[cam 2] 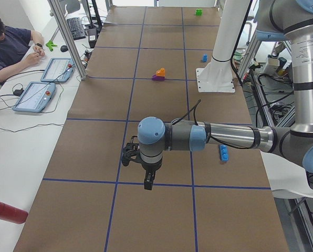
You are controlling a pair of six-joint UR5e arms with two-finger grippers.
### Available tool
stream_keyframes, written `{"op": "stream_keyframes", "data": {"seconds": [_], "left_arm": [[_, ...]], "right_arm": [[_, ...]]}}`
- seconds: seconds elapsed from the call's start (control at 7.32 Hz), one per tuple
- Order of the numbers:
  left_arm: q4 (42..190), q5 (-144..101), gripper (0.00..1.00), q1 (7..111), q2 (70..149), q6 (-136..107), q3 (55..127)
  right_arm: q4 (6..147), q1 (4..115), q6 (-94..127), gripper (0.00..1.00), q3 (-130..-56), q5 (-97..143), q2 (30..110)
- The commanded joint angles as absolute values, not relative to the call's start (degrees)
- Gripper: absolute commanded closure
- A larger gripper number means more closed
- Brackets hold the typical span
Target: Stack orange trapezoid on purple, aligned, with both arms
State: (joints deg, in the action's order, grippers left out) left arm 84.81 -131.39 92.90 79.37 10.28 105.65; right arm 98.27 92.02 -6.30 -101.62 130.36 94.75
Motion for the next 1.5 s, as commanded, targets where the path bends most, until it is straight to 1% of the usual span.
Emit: {"op": "stream_keyframes", "data": {"seconds": [0.0, 1.37], "left_arm": [[84.81, -131.4, 0.0, 92.9, 79.37, 10.28, 105.64], [84.64, -131.04, 0.0, 92.9, 79.28, 10.2, 106.78]], "right_arm": [[98.26, 92.02, -6.24, 0.0, -101.78, 130.43, 94.75], [98.09, 92.02, -6.33, 0.0, -101.95, 133.51, 94.83]]}}
